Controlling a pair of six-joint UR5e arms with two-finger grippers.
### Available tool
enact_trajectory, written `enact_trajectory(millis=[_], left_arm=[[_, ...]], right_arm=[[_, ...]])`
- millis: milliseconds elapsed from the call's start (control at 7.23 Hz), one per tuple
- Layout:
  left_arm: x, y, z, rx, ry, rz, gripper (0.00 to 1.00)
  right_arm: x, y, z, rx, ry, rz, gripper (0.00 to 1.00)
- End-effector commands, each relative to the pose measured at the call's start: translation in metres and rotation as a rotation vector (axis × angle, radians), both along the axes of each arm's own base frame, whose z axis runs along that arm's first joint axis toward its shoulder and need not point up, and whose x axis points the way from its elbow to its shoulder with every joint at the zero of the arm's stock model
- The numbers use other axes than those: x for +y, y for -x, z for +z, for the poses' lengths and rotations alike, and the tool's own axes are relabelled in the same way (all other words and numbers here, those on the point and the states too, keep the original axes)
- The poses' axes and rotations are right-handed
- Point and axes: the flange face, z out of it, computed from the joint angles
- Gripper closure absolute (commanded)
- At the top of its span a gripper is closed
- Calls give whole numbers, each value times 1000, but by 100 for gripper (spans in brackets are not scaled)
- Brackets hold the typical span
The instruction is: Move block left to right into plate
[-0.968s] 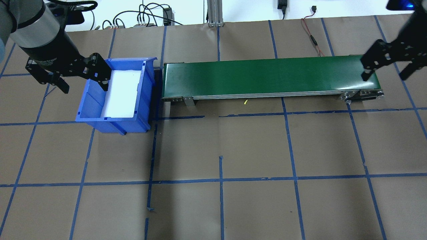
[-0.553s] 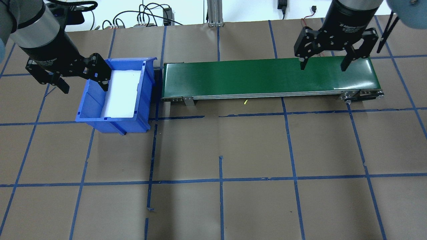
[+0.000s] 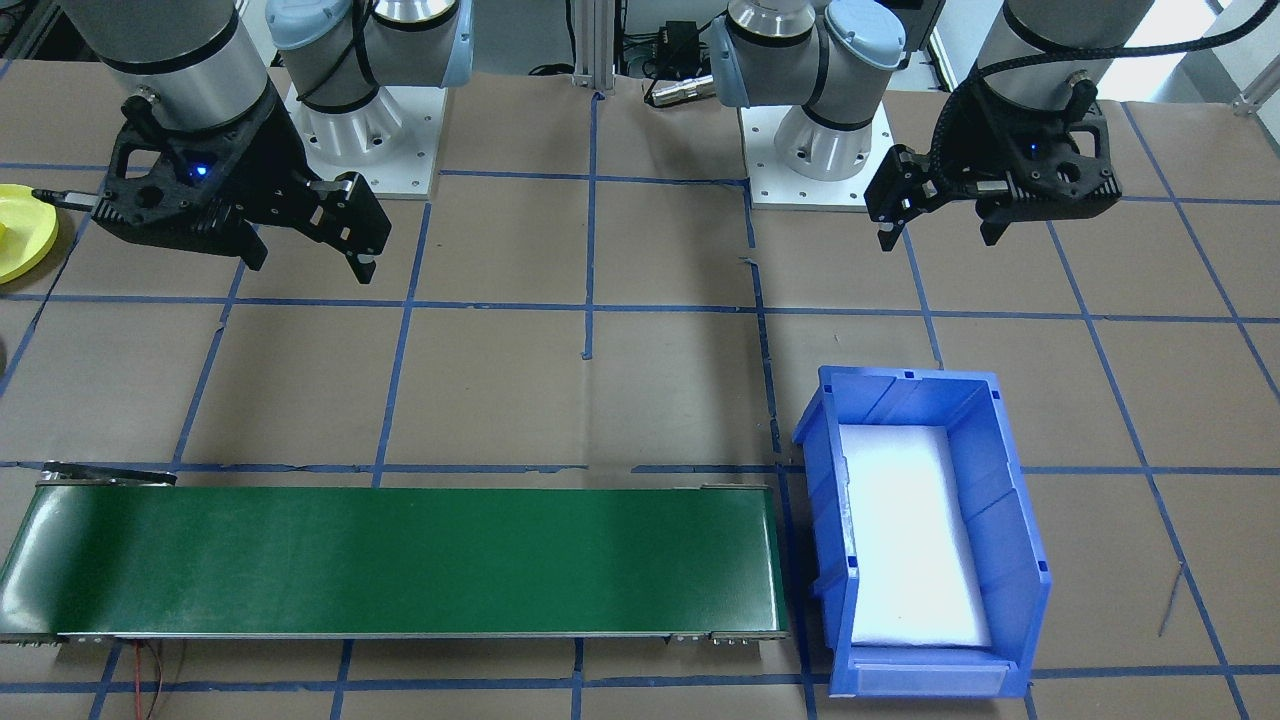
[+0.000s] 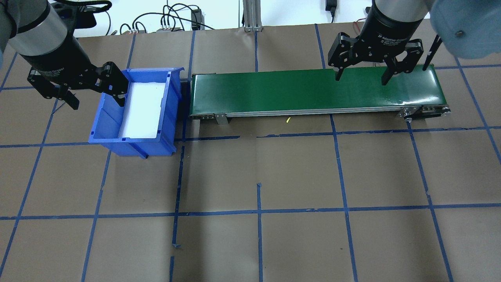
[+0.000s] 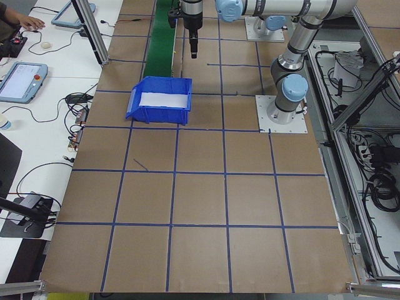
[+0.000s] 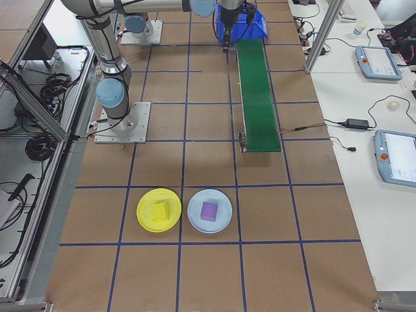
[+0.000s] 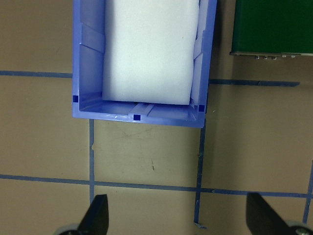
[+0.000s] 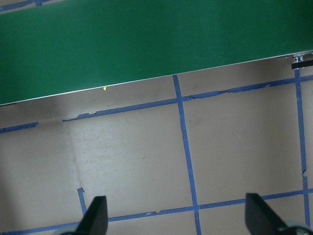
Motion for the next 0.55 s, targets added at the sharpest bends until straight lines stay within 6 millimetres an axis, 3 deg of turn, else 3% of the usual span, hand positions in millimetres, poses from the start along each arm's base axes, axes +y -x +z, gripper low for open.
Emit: enact_trajectory(millis=[0, 415], left_arm=[[0, 0, -1, 1, -1, 0, 0], [0, 0, -1, 0, -1, 0, 0]], right_arm=[[1, 3, 4, 0, 20, -12, 0], [3, 3, 3, 12, 18, -14, 0]])
